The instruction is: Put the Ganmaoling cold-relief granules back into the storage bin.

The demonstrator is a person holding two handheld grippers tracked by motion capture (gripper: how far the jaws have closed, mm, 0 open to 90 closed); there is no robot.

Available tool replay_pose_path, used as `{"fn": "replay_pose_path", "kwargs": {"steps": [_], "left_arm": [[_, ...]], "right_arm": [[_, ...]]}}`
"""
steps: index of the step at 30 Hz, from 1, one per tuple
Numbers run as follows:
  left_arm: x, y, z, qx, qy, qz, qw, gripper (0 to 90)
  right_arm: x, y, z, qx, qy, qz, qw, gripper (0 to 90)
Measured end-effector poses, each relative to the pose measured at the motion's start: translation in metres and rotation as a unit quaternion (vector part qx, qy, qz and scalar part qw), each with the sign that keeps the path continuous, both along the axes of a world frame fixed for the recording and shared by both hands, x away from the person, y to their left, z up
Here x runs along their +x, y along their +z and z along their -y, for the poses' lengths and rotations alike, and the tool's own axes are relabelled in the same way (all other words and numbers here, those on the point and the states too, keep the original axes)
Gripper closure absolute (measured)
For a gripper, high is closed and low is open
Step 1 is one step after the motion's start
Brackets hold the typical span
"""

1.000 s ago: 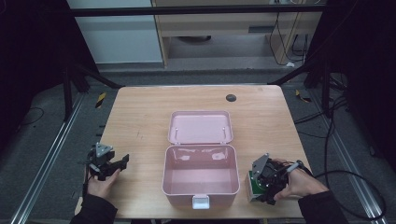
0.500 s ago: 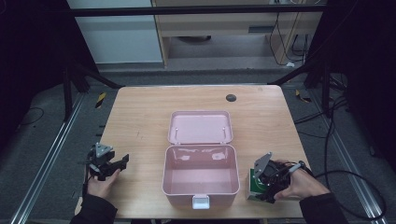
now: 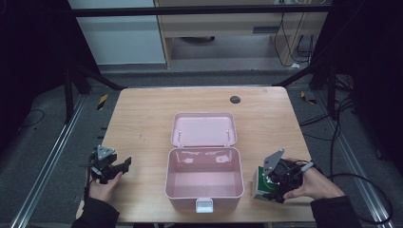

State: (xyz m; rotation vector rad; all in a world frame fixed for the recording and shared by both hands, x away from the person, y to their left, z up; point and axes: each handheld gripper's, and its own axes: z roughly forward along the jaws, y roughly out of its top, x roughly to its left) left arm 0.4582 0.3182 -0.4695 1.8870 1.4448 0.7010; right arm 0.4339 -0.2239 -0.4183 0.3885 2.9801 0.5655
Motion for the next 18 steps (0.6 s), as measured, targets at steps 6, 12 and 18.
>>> {"fn": "replay_pose_path", "kwargs": {"steps": [6,12,18], "left_arm": [[0.000,0.000,0.000,-0.001,-0.001,0.000,1.0000,38.3],[0.000,0.000,0.000,-0.001,-0.001,-0.001,1.0000,38.4],[0.000,0.000,0.000,-0.001,-0.002,-0.002,1.0000,38.4]], "right_arm": [[0.001,0.012,0.000,0.000,0.000,0.005,1.0000,16.3],[0.002,0.026,0.000,0.008,0.003,0.016,0.9998,16.3],[0.002,0.044,-0.002,0.013,0.006,0.026,0.9995,16.3]]}}
